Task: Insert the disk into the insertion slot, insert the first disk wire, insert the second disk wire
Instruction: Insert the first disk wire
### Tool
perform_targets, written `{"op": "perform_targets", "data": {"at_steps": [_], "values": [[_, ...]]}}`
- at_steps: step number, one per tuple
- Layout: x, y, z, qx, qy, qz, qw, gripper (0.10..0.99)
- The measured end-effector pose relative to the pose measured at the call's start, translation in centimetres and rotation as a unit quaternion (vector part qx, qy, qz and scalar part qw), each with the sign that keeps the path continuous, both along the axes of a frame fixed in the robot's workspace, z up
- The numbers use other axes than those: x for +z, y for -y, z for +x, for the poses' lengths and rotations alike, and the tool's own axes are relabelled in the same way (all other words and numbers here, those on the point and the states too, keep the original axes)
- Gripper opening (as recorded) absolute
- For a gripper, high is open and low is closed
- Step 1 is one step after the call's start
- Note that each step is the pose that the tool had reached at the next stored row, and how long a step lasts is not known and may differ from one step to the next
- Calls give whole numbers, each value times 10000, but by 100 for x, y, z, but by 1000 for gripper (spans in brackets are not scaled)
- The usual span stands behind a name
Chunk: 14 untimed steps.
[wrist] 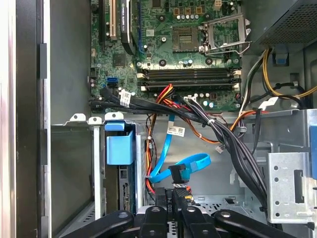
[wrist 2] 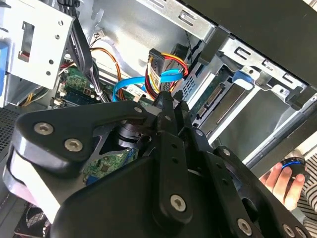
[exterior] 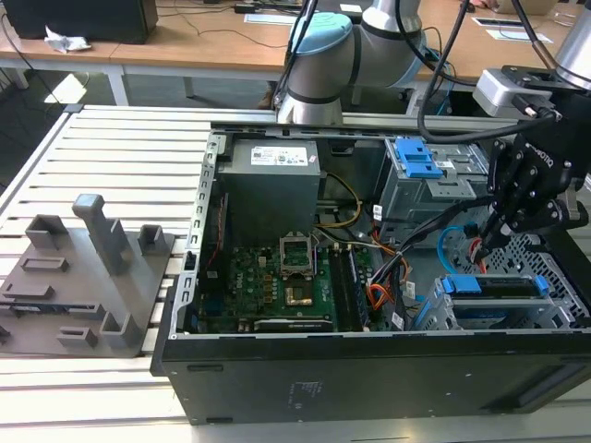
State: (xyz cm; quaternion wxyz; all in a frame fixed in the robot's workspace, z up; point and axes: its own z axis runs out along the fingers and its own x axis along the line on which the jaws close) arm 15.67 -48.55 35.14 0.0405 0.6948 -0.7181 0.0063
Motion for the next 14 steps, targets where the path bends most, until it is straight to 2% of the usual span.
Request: {"op": "perform_targets", "data": {"at_steps": [7, 9, 10, 11, 14], "values": [[-5, 3, 1, 0, 0, 2, 10000, 176], [-11, 9, 54, 0, -14, 2, 10000, 176], [-18, 27, 100, 0, -29, 17, 10000, 176], [-26, 91, 110, 0, -33, 53, 10000, 176], [-32, 269, 110, 0, -33, 102, 9999, 176]]}}
